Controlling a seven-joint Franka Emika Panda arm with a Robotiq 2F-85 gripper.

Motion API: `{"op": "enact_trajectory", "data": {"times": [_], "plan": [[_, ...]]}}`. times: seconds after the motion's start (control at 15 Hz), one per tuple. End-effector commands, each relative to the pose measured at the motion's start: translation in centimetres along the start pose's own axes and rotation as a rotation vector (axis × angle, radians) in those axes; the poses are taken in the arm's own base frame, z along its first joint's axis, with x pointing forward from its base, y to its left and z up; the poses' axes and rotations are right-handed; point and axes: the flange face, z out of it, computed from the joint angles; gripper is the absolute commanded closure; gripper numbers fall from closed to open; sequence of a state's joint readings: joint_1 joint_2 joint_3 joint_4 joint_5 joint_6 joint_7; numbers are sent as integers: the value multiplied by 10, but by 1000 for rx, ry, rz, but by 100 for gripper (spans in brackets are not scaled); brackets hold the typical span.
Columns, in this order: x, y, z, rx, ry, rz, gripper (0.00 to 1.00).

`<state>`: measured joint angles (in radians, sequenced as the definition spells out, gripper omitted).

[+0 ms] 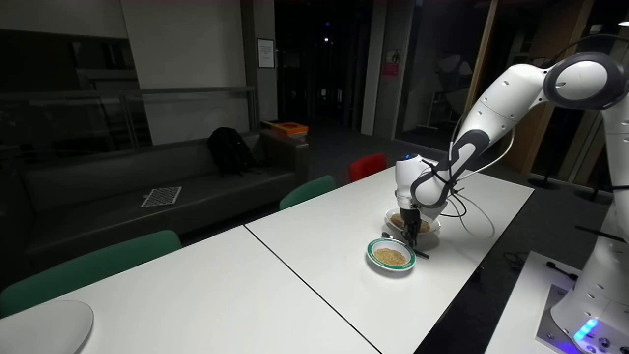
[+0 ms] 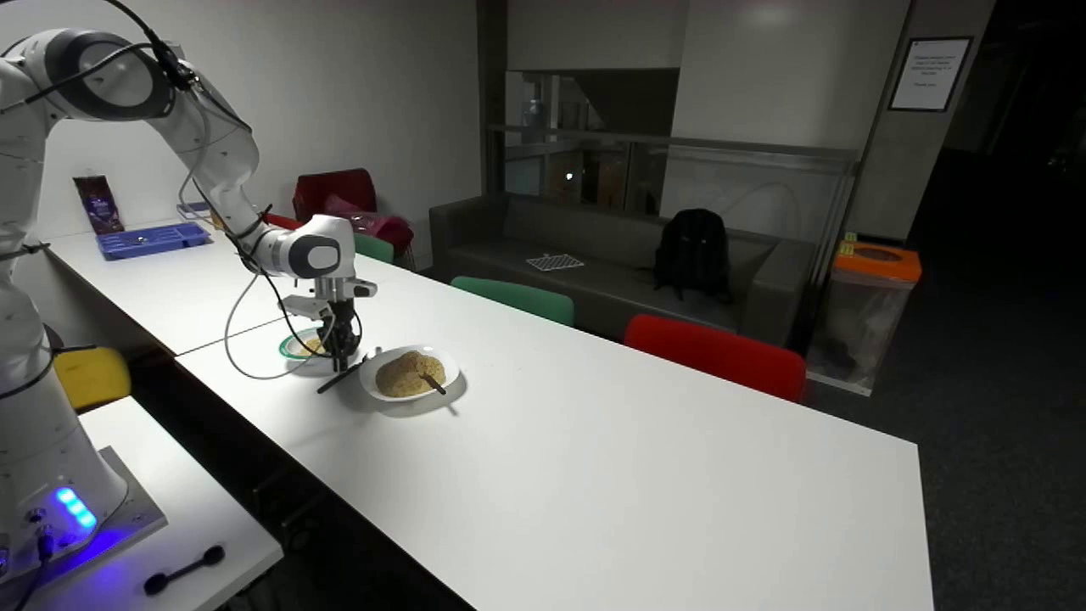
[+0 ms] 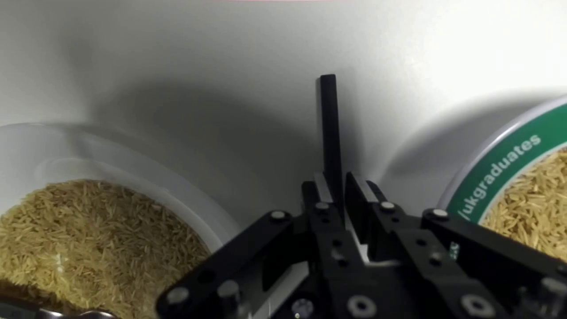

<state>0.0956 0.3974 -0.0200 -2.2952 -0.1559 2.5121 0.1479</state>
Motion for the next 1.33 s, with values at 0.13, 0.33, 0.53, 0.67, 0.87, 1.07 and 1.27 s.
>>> {"op": "enact_trajectory", "data": {"times": [0.13, 0.33, 0.53, 0.67, 0.87, 1.07, 1.27], "plan": [[-5, -2, -37, -41, 60, 24, 85], [-7, -10, -64, -74, 108, 26, 80], [-12, -19, -98, -123, 173, 29, 77], [-17, -26, -123, -158, 222, 29, 78], [-29, -34, -158, -207, 287, 27, 49], [-45, -40, -189, -225, 346, 22, 27], [-69, -46, -215, -228, 409, 3, 5]]}}
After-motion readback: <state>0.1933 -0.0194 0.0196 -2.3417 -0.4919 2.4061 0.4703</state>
